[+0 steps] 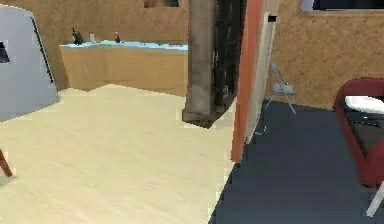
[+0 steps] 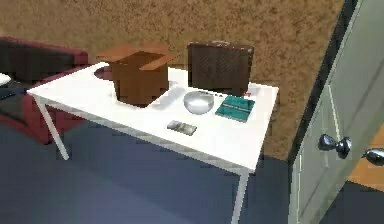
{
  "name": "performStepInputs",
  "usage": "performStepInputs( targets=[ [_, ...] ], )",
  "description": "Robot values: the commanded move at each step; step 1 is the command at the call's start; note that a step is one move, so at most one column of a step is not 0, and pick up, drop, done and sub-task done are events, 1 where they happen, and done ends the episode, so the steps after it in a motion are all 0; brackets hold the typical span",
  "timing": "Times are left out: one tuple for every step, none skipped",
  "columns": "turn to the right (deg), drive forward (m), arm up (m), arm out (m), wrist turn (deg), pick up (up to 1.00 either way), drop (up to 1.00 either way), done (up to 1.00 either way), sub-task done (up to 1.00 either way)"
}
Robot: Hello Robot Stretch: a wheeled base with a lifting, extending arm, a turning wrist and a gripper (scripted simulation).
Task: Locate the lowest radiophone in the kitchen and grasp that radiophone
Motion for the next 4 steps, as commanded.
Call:
performStepInputs(
  targets=[
    [0.0,0.45,0.00,0.00,0.0,0.00,0.00,0.00,0.00],
    [-33.0,0.00,0.00,0.00,0.0,0.00,0.00,0.00,0.00],
    [0.0,1.00,0.00,0.00,0.0,0.00,0.00,0.00,0.00],
    [0.0,1.00,0.00,0.00,0.0,0.00,0.00,0.00,0.00]
  ],
)
